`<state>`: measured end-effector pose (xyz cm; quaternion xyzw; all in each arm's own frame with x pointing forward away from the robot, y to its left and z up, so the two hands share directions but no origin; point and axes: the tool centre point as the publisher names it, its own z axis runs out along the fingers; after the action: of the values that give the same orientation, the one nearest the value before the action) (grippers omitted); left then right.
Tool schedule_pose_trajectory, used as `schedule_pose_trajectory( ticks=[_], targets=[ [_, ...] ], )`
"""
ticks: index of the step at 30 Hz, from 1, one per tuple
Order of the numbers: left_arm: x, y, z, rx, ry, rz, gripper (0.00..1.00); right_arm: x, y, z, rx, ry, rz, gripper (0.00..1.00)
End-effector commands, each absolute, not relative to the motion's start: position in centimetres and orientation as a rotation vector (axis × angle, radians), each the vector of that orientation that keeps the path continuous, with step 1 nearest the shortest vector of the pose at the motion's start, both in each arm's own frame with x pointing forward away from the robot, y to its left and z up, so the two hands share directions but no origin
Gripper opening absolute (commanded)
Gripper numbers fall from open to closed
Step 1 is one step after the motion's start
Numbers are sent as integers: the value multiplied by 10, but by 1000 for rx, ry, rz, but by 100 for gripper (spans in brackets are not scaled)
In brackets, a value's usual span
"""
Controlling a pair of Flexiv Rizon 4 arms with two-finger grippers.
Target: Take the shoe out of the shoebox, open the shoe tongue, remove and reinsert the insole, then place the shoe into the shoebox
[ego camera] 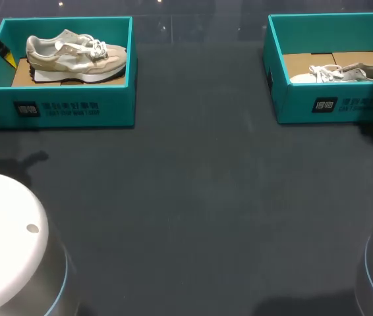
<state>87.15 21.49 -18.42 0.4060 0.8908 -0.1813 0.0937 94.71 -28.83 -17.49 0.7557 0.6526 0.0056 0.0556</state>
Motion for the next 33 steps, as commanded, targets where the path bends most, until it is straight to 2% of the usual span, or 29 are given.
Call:
schedule_pose_trajectory(
  ticks=[1,7,15,18,31,33],
  targets=[
    [881,216,-183,1337,2653,-487,100,946,-288,-174,2293,1977,15,100],
    [881,216,-183,1337,2653,-487,100,946,-288,-174,2293,1977,15,100],
    [970,265,-186,1550,2602,-377,100,946,-288,-174,2293,1977,15,100],
    [1008,282,-183,1774,2517,-320,100,946,-288,-174,2293,1977,15,100],
    [1008,282,-183,1774,2517,-320,100,946,-288,-174,2293,1977,15,100],
    [1020,287,-188,1789,2466,-225,100,946,-288,-174,2293,1977,15,100]
  ],
)
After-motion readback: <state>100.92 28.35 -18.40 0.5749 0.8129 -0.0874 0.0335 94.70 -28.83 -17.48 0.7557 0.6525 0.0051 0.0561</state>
